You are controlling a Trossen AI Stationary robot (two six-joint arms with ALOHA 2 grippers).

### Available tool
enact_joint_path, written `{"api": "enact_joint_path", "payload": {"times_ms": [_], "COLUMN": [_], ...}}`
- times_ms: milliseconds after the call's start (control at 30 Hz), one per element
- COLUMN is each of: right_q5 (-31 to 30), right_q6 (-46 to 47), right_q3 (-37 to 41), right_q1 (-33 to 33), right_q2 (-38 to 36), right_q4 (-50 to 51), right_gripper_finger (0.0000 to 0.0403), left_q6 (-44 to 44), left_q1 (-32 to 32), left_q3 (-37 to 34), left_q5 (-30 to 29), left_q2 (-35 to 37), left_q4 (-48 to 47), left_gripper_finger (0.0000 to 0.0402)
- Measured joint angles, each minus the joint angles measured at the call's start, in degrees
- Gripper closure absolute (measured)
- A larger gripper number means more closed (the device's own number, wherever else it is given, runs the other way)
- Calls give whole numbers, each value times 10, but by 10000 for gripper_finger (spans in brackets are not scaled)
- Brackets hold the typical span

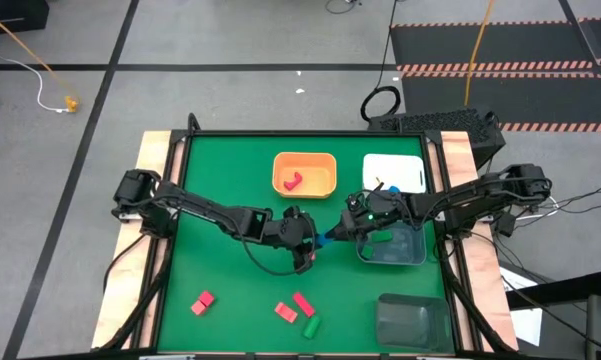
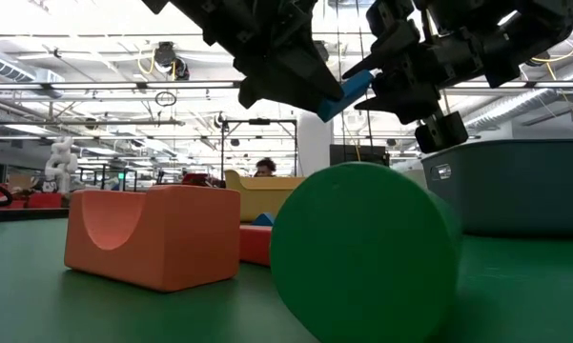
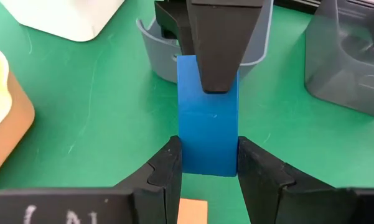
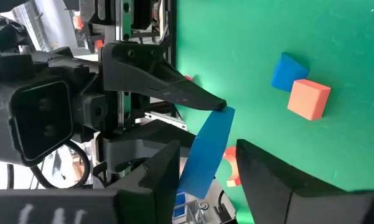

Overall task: Sort & place blocks by color
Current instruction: Put the top blue block into the white bin

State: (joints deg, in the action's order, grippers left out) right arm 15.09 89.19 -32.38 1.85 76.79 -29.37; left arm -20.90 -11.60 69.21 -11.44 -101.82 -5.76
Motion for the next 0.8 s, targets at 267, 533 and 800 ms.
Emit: {"api": "enact_joint_path", "payload": {"times_ms": [267, 533, 800], "right_q5": [1, 1, 35], "right_q6": [2, -12, -31], "right_q3": [0, 1, 0], "right_q1": [0, 0, -30], "right_q2": [0, 0, -9], "right_q4": [4, 7, 11], "right_gripper_finger": [338, 361, 363], "left_q6": [6, -19, -52], "left_q1": [0, 0, -8], "left_q3": [0, 0, 0], "left_q5": [-9, -16, -18], "left_q2": [0, 1, 5], "left_q4": [-3, -2, 26], "left_gripper_finger": [278, 266, 151]}}
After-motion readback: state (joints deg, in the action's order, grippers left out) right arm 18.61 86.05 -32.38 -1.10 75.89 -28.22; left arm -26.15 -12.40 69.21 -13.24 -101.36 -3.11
